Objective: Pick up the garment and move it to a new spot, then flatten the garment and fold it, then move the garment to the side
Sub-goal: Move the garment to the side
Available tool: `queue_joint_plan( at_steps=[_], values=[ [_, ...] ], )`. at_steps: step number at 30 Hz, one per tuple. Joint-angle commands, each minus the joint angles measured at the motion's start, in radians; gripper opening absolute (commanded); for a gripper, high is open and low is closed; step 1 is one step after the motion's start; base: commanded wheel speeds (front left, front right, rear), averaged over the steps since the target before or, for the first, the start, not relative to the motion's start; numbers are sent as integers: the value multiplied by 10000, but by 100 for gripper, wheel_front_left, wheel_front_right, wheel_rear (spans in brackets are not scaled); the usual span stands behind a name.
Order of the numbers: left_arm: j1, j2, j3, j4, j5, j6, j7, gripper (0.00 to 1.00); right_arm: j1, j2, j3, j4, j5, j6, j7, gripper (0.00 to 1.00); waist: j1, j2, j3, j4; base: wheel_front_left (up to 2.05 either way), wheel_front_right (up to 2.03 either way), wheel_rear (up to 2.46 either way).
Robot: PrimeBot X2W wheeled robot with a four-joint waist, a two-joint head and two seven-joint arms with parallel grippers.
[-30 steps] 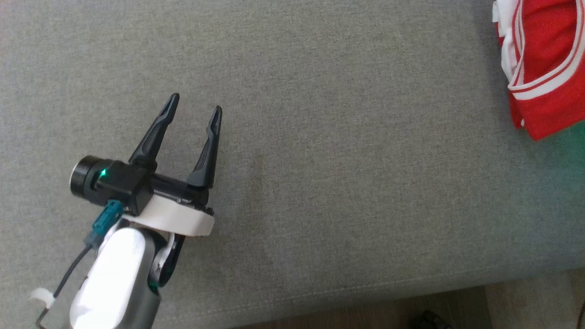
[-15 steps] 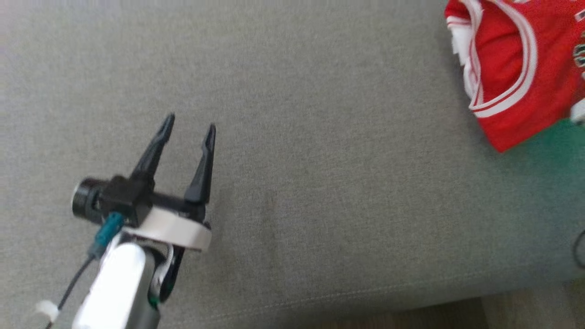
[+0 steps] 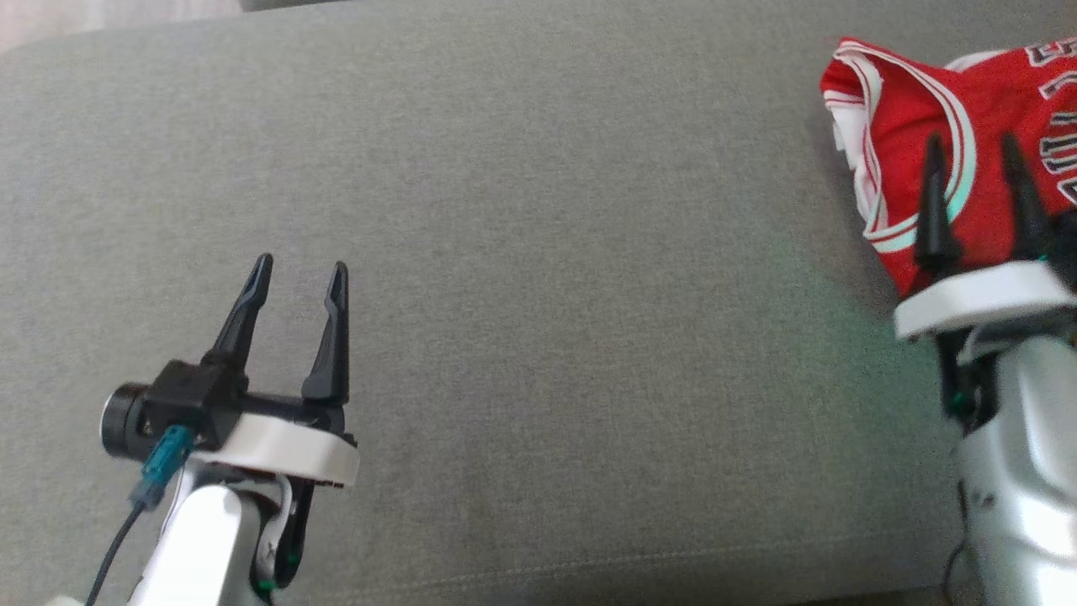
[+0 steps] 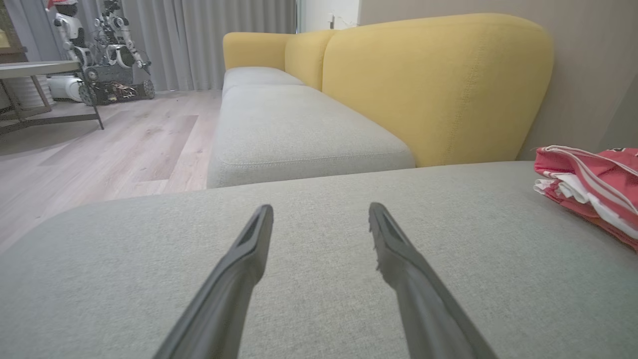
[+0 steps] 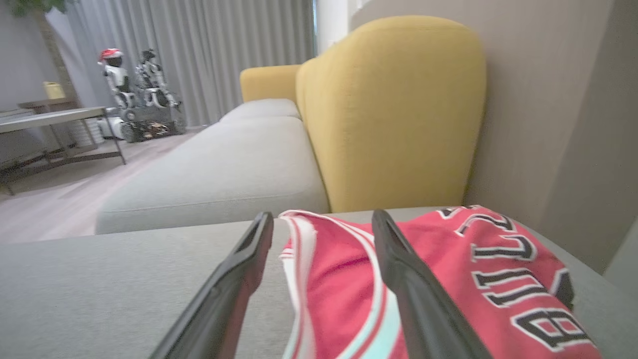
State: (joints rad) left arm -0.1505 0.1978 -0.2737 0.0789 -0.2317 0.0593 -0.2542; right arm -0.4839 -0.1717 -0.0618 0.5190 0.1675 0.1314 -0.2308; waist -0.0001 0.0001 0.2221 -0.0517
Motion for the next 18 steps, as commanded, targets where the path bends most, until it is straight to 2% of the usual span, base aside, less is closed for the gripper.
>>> queue_joint_plan(
  at_steps=[1, 9, 18],
  values=[
    [-108, 141, 460, -305, -113, 102, -75, 100, 301, 158, 290, -861, -157, -7, 149, 100, 1, -1, -195, 191, 0, 0, 0],
    [588, 267, 740, -259, -207, 236, -75, 100, 2450, 846, 459, -3273, -570, -7, 994, 100, 1, -1, -856, 554, 0, 0, 0],
    [1396, 339, 686, -278, -277, 327, -56, 100, 3990, 1083, 634, -4507, -666, -7, 1542, 100, 1, -1, -1624, 671, 0, 0, 0]
  ],
)
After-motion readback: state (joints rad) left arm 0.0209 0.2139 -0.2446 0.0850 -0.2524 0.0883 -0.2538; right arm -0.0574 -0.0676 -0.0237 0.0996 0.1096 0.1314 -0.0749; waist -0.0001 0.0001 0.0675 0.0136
